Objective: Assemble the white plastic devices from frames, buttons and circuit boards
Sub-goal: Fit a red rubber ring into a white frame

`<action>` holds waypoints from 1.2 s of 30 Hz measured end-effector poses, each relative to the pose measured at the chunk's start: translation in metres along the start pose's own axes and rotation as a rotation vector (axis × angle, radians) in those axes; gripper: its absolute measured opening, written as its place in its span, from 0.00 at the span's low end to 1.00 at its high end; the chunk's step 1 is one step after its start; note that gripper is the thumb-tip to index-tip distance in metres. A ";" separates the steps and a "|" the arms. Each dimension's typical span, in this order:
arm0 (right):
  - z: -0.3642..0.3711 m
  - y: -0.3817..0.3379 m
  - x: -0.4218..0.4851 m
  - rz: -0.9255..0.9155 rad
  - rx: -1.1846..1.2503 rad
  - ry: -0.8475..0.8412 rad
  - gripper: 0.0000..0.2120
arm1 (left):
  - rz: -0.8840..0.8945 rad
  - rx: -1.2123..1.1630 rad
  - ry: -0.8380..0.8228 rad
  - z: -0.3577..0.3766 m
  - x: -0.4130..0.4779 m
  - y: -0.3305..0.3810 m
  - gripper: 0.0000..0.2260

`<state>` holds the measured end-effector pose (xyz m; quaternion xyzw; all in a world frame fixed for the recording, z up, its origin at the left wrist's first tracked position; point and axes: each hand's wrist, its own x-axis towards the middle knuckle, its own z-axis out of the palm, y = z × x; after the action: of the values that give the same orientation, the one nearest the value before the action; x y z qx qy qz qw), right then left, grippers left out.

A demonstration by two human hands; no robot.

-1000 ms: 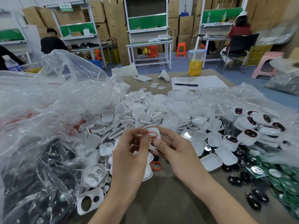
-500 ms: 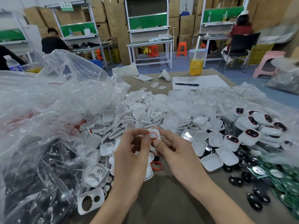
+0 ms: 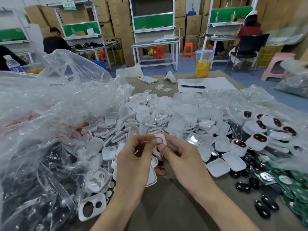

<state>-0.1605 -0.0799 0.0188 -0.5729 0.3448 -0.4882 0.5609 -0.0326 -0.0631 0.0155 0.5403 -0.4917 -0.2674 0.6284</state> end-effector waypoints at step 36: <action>-0.005 -0.008 0.000 -0.002 0.164 -0.071 0.15 | -0.270 -0.487 -0.347 -0.015 0.012 0.008 0.09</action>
<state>-0.1665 -0.0806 0.0261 -0.5424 0.2830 -0.4948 0.6172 -0.0162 -0.0656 0.0279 0.3806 -0.4370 -0.5461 0.6049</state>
